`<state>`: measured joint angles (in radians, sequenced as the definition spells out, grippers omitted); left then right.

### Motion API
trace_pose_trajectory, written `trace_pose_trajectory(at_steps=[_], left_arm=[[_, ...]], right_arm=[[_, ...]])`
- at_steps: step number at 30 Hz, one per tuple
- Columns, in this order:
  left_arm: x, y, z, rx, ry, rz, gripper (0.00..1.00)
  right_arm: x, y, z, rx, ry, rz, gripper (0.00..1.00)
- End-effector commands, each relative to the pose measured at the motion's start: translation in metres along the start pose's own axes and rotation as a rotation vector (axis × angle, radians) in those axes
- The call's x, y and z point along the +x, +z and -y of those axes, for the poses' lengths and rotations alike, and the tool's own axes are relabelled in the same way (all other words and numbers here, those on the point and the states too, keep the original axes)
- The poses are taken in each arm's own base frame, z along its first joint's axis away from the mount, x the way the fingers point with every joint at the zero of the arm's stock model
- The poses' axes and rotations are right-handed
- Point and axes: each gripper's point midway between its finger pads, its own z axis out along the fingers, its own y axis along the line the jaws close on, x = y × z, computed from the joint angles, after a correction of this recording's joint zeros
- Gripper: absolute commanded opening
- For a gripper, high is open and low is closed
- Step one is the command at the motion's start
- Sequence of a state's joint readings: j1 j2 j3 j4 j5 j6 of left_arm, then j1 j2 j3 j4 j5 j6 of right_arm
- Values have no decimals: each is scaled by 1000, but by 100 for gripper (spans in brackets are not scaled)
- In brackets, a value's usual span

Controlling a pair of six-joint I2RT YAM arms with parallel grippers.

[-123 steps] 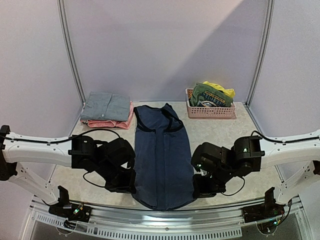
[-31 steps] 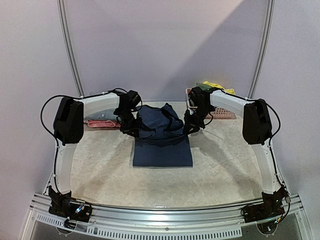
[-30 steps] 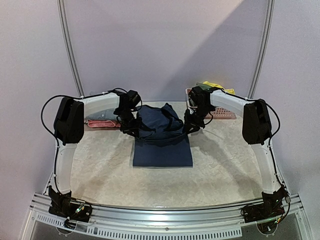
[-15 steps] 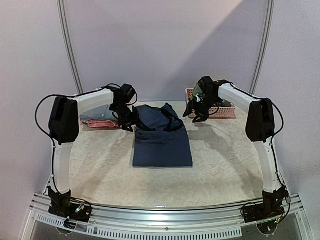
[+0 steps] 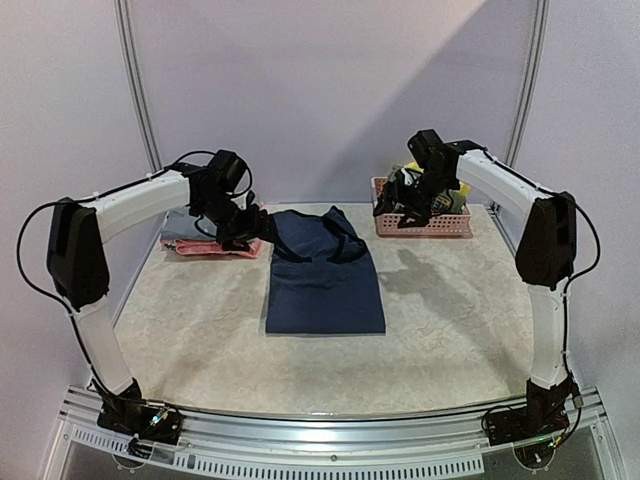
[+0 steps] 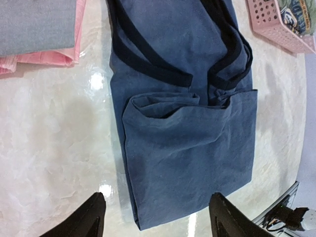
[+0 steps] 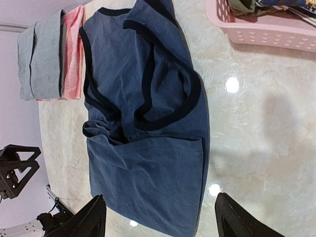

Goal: Fold and stack the mixed laundry pile
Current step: Fold the rectangle-folded tank top at the center of the board, then move the 2/3-rectangle-folded tank top to the center of the board.

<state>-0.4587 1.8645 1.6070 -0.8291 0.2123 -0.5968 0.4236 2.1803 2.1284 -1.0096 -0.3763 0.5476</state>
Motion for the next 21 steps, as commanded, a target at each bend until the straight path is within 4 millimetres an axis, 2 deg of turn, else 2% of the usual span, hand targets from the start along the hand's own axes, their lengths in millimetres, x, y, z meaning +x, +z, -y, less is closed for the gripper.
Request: trace_pose_trajectory(at_steps=[1, 5, 10, 16, 21], left_arm=[[20, -9, 4, 16, 99, 9, 74], [45, -8, 9, 18, 197, -13, 74], [76, 6, 27, 66, 270, -70, 67], [95, 26, 42, 84, 300, -120, 57], [107, 40, 49, 104, 299, -160, 51]], right_arm=[[27, -8, -19, 34, -84, 13, 77], [59, 6, -38, 15, -139, -19, 73], [99, 37, -60, -9, -201, -99, 63], [124, 70, -83, -86, -248, -169, 37], [134, 102, -85, -123, -237, -221, 19]])
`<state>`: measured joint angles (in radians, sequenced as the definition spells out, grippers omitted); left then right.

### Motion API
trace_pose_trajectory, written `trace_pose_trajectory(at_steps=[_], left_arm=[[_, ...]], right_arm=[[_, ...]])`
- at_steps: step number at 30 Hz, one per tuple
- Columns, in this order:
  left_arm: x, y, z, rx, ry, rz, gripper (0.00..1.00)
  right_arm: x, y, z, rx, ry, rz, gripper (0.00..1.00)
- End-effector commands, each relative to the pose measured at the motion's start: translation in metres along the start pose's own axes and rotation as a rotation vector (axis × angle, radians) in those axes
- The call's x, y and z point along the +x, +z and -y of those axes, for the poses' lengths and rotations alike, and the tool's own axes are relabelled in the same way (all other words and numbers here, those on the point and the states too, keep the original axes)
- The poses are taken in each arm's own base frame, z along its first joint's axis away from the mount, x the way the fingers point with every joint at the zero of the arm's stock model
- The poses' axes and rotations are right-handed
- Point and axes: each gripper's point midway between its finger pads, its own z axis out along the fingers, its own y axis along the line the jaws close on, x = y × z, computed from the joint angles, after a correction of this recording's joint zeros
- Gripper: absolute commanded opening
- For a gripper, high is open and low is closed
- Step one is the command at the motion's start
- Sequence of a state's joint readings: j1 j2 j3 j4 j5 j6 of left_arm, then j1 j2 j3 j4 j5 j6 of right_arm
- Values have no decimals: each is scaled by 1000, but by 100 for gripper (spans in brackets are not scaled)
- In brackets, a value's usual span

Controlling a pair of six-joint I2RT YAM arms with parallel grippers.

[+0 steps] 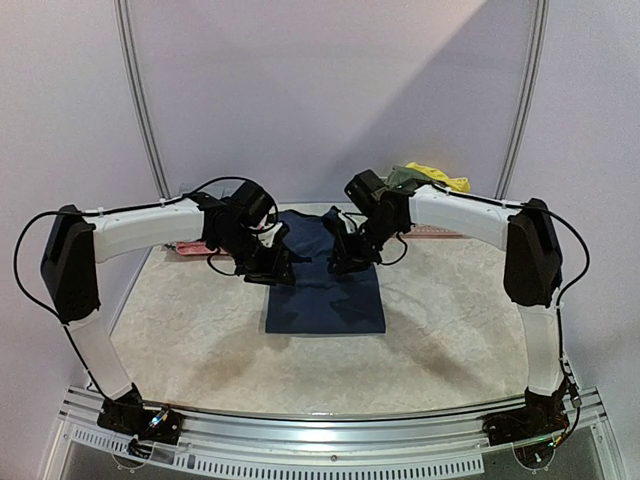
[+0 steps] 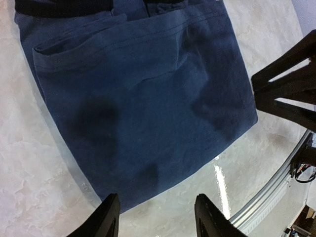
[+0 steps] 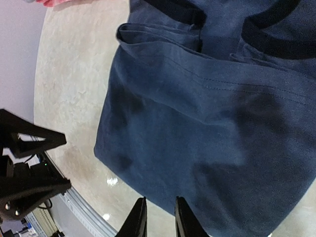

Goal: Fold and stack the mixed laundry pile
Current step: Move the 2/3-rectangle-folded tank top to the center of the board.

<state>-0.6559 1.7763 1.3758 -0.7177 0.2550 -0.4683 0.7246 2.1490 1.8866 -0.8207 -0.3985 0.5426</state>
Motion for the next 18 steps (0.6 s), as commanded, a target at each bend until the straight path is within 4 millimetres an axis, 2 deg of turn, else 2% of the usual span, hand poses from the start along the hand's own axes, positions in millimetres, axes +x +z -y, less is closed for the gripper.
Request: trace_pose_trajectory(at_steps=[1, 9, 13, 18], left_arm=[[9, 21, 8, 28, 9, -41, 50], [24, 35, 7, 20, 4, -105, 47], [27, 35, 5, 7, -3, -119, 46], [32, 34, 0, -19, -13, -135, 45]], right_arm=[[-3, 34, 0, -54, 6, -31, 18], [-13, 70, 0, -106, 20, -58, 12], [-16, 92, 9, -111, 36, -76, 12], [-29, 103, 22, -127, 66, -68, 12]])
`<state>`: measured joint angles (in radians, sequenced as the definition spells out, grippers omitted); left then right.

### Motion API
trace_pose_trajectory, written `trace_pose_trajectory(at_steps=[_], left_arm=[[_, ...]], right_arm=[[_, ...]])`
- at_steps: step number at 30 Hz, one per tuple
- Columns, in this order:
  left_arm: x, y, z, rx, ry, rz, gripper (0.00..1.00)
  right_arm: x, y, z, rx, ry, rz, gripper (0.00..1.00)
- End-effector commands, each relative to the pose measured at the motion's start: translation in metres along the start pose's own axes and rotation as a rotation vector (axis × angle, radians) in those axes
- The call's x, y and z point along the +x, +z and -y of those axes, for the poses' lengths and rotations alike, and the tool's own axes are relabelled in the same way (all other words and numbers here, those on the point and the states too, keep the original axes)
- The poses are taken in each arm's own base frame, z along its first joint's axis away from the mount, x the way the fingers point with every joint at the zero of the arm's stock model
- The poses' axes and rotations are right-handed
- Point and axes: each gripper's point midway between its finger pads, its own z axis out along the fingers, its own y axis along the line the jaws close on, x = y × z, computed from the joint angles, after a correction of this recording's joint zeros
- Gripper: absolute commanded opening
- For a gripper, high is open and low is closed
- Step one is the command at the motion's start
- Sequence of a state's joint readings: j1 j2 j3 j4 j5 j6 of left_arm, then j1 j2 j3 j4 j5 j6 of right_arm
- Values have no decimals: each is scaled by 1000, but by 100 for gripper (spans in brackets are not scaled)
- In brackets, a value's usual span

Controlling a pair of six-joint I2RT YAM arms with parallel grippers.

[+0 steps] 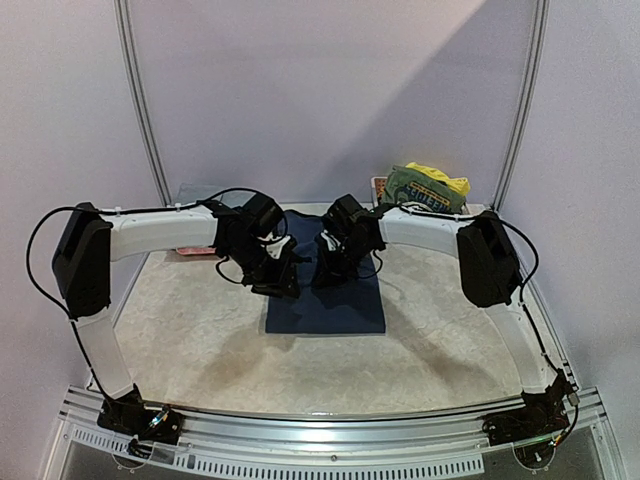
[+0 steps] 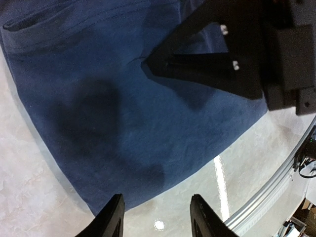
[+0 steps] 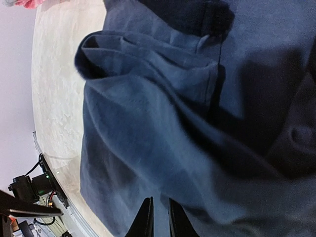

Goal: Fold and stack the mixed laundry pile
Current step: Move the 2/3-rectangle-folded tank top to the center of the board.

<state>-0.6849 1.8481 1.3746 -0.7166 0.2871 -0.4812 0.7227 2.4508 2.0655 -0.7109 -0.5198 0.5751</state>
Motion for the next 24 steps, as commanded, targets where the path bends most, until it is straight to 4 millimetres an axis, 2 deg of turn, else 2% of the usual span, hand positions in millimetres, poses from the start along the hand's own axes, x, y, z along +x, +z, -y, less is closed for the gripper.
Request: trace_pose_trajectory(at_steps=[1, 6, 11, 16, 19, 21, 24], left_arm=[[14, 7, -5, -32, -9, -50, 45], [18, 2, -10, -66, -21, -62, 45], [21, -5, -15, -100, -24, -61, 45], [22, -15, -21, -146, -11, -54, 45], [22, -24, -25, -185, 22, -38, 45], [24, -31, -29, -217, 47, -30, 46], [31, -37, -36, -245, 65, -31, 48]], right_arm=[[-18, 11, 14, -34, 33, 10, 12], [-39, 15, 24, -77, 58, 31, 12], [-57, 15, 23, -157, 65, 56, 16], [-74, 11, 26, -164, 74, 96, 18], [-89, -5, 18, -174, 56, 135, 21], [-99, -22, 9, -184, 32, 169, 24], [-104, -53, -5, -171, -2, 205, 30]])
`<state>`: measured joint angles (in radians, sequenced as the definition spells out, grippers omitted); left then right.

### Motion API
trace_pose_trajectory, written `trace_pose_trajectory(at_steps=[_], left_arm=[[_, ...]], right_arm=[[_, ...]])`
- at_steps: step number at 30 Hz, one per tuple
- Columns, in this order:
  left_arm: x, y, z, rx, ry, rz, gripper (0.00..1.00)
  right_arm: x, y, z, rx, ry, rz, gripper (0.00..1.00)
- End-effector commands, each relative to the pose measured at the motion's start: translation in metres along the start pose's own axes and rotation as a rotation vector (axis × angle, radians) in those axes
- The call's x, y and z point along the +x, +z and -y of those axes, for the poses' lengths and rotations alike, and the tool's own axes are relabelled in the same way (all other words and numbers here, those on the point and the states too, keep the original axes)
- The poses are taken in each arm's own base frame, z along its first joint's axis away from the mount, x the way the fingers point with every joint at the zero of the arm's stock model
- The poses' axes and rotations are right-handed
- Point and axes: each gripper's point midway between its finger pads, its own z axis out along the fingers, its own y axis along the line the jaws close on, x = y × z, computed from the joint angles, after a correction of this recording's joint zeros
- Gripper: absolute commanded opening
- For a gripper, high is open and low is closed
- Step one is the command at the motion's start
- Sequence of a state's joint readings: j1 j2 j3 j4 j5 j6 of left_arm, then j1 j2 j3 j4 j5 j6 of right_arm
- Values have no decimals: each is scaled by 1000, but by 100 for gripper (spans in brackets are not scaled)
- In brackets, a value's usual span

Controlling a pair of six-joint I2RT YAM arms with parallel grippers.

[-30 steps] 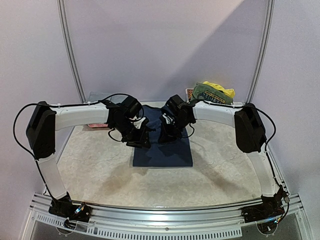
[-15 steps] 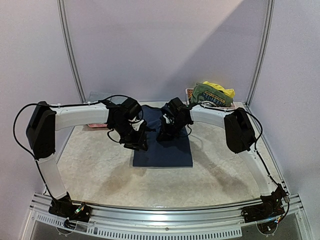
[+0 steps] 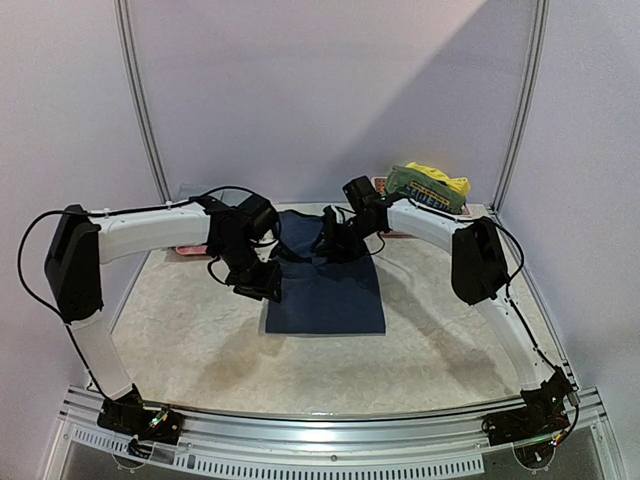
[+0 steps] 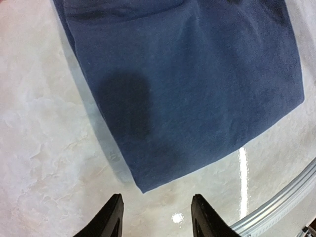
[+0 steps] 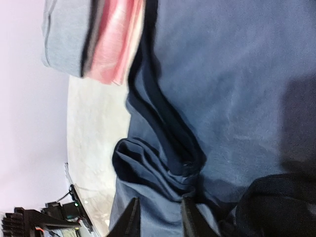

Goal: Fold and stack the mixed laundry pile
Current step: Move the 2/3-rectangle-folded tank top to the center of the board.

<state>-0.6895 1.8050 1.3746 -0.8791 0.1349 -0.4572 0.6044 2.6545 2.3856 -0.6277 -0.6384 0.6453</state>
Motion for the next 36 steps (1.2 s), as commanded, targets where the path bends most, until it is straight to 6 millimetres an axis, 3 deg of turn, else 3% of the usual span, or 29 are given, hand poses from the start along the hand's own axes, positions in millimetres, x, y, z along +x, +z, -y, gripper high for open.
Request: trace_pose_trajectory(at_steps=[1, 2, 7, 9, 16, 22, 29, 36], left_arm=[[14, -17, -9, -62, 58, 17, 49], [17, -17, -10, -58, 58, 20, 49], [31, -8, -13, -27, 39, 20, 49], [35, -3, -12, -9, 28, 21, 49], [44, 19, -7, 59, -5, 11, 49], [43, 29, -2, 96, -13, 11, 49], [44, 45, -4, 98, -16, -15, 48], [48, 56, -7, 98, -15, -34, 39]], right_arm=[[-17, -42, -27, 9, -60, 56, 33], [-16, -54, -36, 20, -89, 65, 36], [13, -88, -23, 141, -107, 60, 51], [30, -109, -23, 173, -107, 70, 55], [106, -147, 14, 270, -14, 49, 62], [157, -152, 46, 290, 104, 27, 62], [183, -141, 69, 303, 185, -17, 55], [207, -128, 85, 312, 225, -74, 48]])
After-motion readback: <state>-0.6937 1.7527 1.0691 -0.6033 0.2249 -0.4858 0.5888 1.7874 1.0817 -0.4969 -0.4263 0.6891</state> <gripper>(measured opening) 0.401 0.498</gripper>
